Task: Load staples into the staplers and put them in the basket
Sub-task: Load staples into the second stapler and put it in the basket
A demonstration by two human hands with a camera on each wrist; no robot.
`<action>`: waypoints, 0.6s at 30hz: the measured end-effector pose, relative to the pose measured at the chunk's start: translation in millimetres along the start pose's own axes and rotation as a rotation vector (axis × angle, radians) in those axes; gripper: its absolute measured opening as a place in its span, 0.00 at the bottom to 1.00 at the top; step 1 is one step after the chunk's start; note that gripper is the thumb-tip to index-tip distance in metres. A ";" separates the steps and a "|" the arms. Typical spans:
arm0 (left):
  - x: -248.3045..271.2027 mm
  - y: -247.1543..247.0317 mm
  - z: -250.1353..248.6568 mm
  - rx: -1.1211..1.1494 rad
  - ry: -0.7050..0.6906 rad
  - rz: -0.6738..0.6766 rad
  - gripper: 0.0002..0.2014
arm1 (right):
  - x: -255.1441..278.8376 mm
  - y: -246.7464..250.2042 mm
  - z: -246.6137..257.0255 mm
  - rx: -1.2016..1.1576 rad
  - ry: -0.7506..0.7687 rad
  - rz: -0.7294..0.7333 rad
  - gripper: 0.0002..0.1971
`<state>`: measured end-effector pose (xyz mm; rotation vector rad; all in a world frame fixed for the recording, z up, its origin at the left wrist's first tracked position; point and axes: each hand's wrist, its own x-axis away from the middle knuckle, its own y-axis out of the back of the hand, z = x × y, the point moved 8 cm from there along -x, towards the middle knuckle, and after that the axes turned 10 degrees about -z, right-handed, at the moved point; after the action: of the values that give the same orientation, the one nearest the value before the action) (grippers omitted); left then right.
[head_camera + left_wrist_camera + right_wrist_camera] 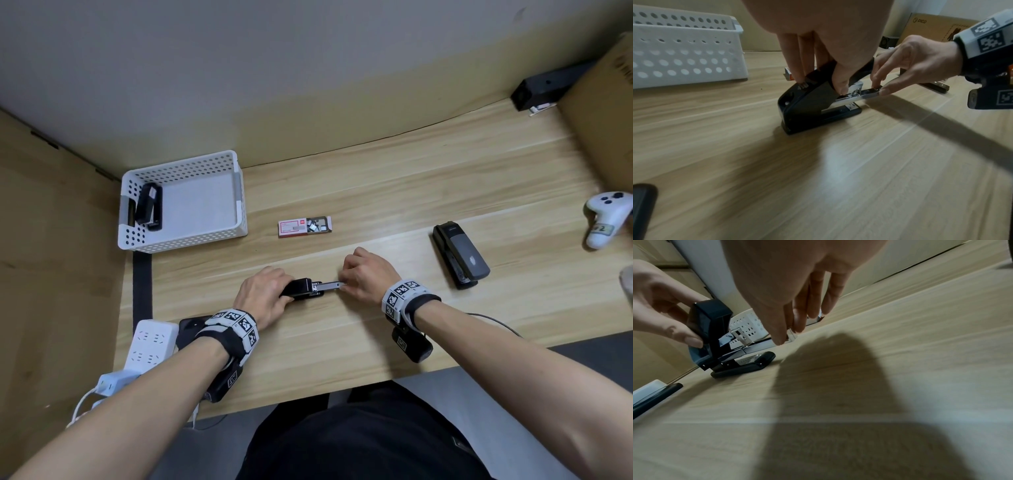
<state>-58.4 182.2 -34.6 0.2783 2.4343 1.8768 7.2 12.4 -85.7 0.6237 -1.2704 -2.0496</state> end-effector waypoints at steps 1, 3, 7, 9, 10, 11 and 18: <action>-0.2 0.6 0.1 0.003 -0.005 -0.010 0.14 | 0.3 0.2 -0.1 -0.003 -0.006 0.000 0.11; 0.8 0.3 1.6 0.017 -0.006 -0.019 0.15 | 1.3 1.0 -0.2 -0.010 -0.014 -0.007 0.11; 4.0 -2.0 6.6 0.016 0.007 -0.019 0.17 | 2.2 5.7 1.8 -0.034 -0.009 -0.048 0.10; 2.9 0.2 10.6 0.020 0.046 -0.016 0.16 | 2.4 8.5 2.0 -0.051 -0.024 -0.080 0.10; 1.7 1.0 14.3 0.027 0.074 -0.009 0.16 | 2.5 10.3 1.5 -0.066 -0.042 -0.097 0.10; 0.3 1.4 18.7 0.044 0.101 0.006 0.16 | 2.4 12.7 0.9 -0.086 -0.063 -0.117 0.11; -10.8 5.4 39.7 0.208 0.149 0.135 0.22 | -7.1 21.2 -0.8 -0.164 -0.173 -0.149 0.22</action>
<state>-41.2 219.5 -40.4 0.3315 2.7823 1.7512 18.4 10.1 -66.4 0.4866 -1.1643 -2.3462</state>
